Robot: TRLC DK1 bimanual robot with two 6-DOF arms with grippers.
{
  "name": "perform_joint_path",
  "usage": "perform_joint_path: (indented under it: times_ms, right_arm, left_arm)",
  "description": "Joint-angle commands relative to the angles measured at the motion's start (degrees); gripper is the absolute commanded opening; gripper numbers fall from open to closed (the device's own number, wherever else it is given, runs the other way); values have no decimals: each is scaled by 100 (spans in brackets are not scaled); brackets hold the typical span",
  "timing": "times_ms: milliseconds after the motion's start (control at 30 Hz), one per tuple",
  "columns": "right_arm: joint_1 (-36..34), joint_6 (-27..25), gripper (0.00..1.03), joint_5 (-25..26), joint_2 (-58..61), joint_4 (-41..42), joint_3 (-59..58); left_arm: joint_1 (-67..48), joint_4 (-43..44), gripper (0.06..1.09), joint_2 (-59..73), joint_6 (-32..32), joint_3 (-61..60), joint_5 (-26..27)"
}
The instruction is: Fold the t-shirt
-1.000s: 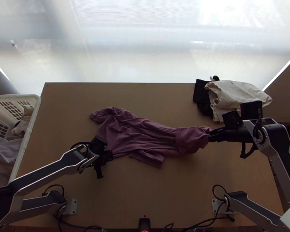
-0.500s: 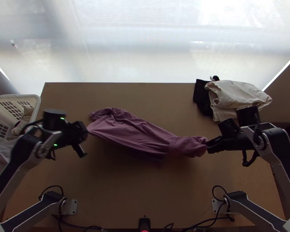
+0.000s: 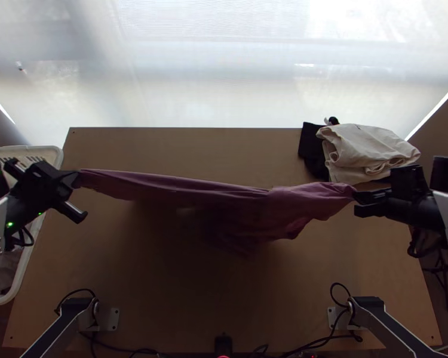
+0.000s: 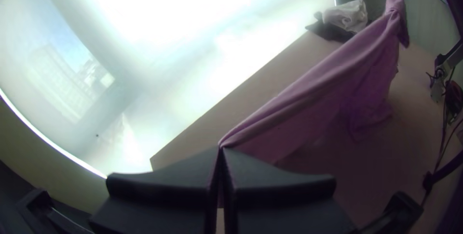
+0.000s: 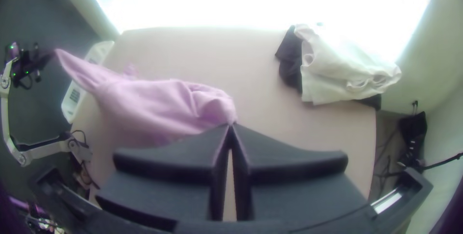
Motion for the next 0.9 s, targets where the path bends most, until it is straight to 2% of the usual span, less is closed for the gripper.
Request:
perform_joint_path:
  times_ms: [0,100,167,333,400,500,567,667,767,833,867]
  right_arm:
    - [-196,73,4,-244,-106,-211,496]
    - [-47,73,4,-666,-106,-483,900]
    - [155,65,4,-763,-150,-607,1067]
    - [709,135,4,-956,-554,-765,1120]
    - [788,293,4,-1255,-590,-870,1506]
    - [911,355,4,-1404,-590,-932,2174]
    - [894,346,4,-1809,-651,-923,2297]
    - [762,355,4,-2345,-713,-879,2447]
    - [771,355,4,-2424,-792,-897,2667]
    - [771,355,4,-2494,-862,-932,2781]
    - [762,355,4,-2512,-888,-932,2825]
  left_arm:
    - [344,-61,10,-137,-118,553,51]
    - [151,-140,10,-137,-268,816,165]
    - [-192,-386,10,-129,-435,1124,262]
    - [-1897,-1054,10,-164,-1349,1783,412]
    - [-2257,-1151,10,-172,-1533,2108,429]
    - [-2627,-1169,10,-102,-1771,2750,464]
    - [-2794,-1169,10,-41,-2087,3093,596]
    - [-3022,-1142,10,-23,-2571,3620,948]
    - [-2996,-1169,10,-93,-2896,4095,1378]
    - [-2521,-1160,10,-102,-3300,4446,1994]
    - [-2345,-1160,10,-111,-3379,4578,2125]
